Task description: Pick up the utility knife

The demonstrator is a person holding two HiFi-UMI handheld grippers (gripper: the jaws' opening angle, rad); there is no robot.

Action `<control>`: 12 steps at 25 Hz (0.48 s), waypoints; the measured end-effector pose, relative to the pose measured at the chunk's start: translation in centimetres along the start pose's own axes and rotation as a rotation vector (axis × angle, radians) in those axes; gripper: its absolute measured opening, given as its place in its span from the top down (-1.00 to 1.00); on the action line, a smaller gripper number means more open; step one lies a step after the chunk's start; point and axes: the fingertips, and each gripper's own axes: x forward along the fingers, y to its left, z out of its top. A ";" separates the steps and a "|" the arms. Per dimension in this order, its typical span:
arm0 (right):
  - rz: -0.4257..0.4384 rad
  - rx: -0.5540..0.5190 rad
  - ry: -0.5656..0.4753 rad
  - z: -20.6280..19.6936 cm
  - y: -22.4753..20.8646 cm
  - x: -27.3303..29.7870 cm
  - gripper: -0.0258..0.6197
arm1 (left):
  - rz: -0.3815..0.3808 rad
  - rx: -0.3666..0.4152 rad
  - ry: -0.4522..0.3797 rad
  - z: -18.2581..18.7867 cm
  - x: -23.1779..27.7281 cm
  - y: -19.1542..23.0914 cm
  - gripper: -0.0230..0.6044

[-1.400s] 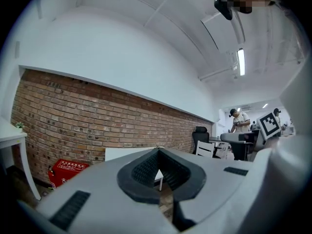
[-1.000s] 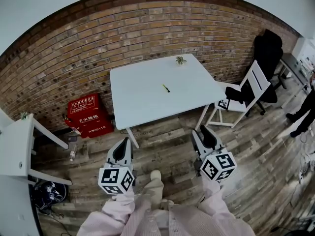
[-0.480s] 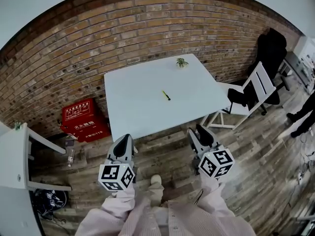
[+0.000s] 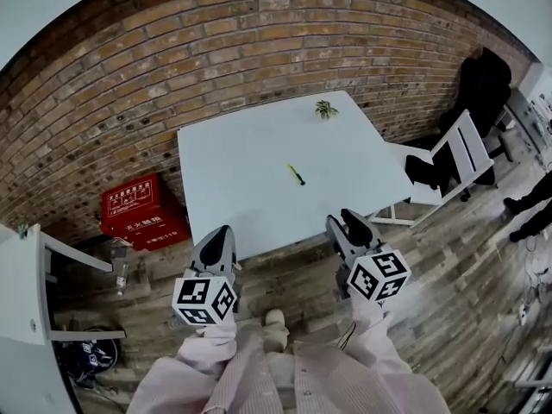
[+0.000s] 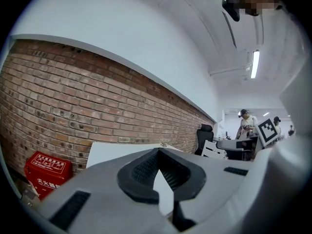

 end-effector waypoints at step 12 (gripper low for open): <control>-0.020 0.015 0.061 -1.4 -2.0 5.1 0.44 | -0.030 -0.032 0.058 -1.3 4.8 2.2 0.95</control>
